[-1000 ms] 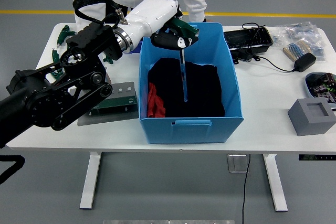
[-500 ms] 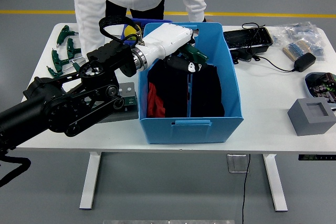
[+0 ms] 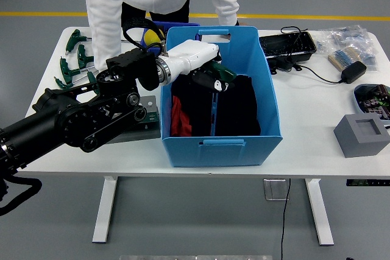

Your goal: Lift tool from toolbox,place it in box,lift tool from toolbox,place it in box

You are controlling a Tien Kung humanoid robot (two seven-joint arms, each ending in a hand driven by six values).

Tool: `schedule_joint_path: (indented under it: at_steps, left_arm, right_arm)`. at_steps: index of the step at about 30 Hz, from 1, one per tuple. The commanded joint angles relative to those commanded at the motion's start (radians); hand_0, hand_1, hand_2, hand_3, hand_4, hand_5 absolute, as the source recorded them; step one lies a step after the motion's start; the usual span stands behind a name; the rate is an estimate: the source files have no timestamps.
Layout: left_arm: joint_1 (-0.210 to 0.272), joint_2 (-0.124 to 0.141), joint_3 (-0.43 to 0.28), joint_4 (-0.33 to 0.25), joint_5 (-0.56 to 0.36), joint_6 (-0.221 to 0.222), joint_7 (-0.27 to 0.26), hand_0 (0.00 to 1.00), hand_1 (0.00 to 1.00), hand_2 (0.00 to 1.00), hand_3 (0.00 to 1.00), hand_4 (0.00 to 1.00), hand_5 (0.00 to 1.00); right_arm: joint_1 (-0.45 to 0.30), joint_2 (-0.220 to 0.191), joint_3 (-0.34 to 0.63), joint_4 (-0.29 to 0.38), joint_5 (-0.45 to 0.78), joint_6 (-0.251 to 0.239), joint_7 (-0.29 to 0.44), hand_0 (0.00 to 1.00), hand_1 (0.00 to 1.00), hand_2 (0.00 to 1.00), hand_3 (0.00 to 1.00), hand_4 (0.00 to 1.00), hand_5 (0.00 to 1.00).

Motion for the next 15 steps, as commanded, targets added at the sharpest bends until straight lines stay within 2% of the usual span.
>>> schedule_joint_path:
  at_steps: [4,5,10,11,15]
  left_arm:
    - [-0.001,-0.004,-0.007,0.014,0.005,0.024,-0.023,0.361,0.365,0.508,0.635,0.959,0.752]
    - [-0.005,-0.006,-0.018,0.014,0.013,0.042,-0.036,0.45,0.527,0.668,0.724,0.994,0.751]
    - [-0.018,-0.011,-0.046,0.012,0.028,0.097,-0.078,0.45,0.527,0.668,0.724,0.994,0.751]
    - [-0.019,-0.011,-0.049,0.012,0.03,0.105,-0.085,0.491,0.58,0.717,0.756,0.998,0.76]
    - [-0.019,-0.008,-0.064,0.004,0.033,0.156,-0.122,0.491,0.58,0.717,0.756,0.998,0.76]
  right_arm:
    - [0.003,-0.002,-0.001,0.0,-0.001,0.0,0.0,0.685,0.669,0.725,0.569,0.802,0.677]
    - [0.005,-0.003,0.0,0.001,-0.004,0.0,0.0,0.684,0.667,0.724,0.57,0.801,0.677]
    - [0.01,-0.005,0.005,0.002,-0.018,0.002,-0.004,0.684,0.667,0.724,0.57,0.801,0.677]
    - [0.01,-0.005,0.006,0.003,-0.02,0.002,-0.005,0.684,0.668,0.724,0.57,0.801,0.676]
    - [0.013,-0.006,0.008,0.004,-0.025,0.003,-0.006,0.684,0.668,0.724,0.57,0.801,0.676]
